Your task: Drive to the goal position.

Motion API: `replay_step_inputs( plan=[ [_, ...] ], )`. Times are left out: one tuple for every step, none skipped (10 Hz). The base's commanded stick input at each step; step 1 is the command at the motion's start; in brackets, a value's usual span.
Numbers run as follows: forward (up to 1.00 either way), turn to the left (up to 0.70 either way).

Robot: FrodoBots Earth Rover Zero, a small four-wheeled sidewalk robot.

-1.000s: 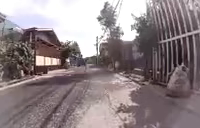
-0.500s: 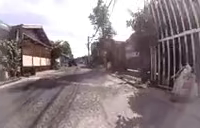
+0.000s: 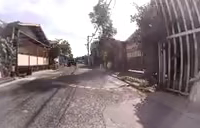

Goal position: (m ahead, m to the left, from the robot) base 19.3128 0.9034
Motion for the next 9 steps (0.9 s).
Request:
replay_step_inputs(
  plan=[
    [0.7, 0.0],
    [0.7, 0.0],
    [0.7, 0.0],
    [0.7, 0.09],
    [0.7, 0.09],
    [0.7, 0.02],
    [0.7, 0.0],
    [0.7, 0.0],
    [0.7, 0.0]
  ],
)
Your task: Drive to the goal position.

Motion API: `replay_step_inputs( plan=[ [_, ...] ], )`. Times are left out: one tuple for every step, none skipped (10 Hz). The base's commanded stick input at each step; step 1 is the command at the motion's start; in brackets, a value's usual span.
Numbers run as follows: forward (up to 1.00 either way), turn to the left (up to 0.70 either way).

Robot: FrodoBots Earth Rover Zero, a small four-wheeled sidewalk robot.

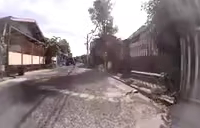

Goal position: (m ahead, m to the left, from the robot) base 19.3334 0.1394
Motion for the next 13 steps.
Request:
replay_step_inputs(
  plan=[
    [0.7, 0.0],
    [0.7, 0.0],
    [0.7, 0.0],
    [0.7, 0.0],
    [0.7, 0.28],
    [0.7, 0.35],
    [0.7, 0.34],
    [0.7, 0.08],
    [0.7, 0.0],
    [0.7, 0.0],
    [0.7, 0.0],
    [0.7, 0.0],
    [0.7, 0.0]
  ],
)
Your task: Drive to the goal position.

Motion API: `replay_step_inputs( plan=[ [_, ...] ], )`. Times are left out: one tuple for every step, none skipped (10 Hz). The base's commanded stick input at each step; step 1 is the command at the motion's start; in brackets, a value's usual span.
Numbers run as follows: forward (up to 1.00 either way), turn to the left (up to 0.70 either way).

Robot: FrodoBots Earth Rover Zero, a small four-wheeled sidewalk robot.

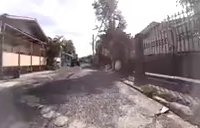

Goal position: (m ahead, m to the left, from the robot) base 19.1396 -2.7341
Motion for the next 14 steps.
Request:
replay_step_inputs(
  plan=[
    [0.7, 0.0],
    [0.7, 0.0],
    [0.7, 0.0],
    [0.7, 0.0],
    [0.7, 0.0],
    [0.7, 0.0],
    [0.7, 0.04],
    [0.7, 0.2],
    [0.7, 0.27],
    [0.7, 0.0],
    [0.7, 0.0],
    [0.7, 0.0],
    [0.7, 0.0],
    [0.7, 0.26]
  ],
)
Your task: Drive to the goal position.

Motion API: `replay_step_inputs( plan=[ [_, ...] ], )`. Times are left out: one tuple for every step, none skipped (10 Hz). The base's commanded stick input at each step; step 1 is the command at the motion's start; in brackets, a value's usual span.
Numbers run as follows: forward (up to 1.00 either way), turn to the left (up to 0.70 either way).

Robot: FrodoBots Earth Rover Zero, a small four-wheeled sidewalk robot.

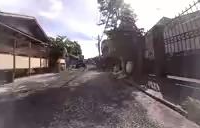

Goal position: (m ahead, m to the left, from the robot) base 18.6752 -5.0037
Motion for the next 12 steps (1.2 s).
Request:
replay_step_inputs(
  plan=[
    [0.7, 0.24],
    [0.7, 0.1],
    [0.7, 0.0],
    [0.7, 0.0],
    [0.7, 0.0],
    [0.7, 0.0],
    [0.7, 0.16],
    [0.7, 0.31],
    [0.7, 0.17],
    [0.7, 0.0],
    [0.7, 0.0],
    [0.7, 0.0]
  ],
)
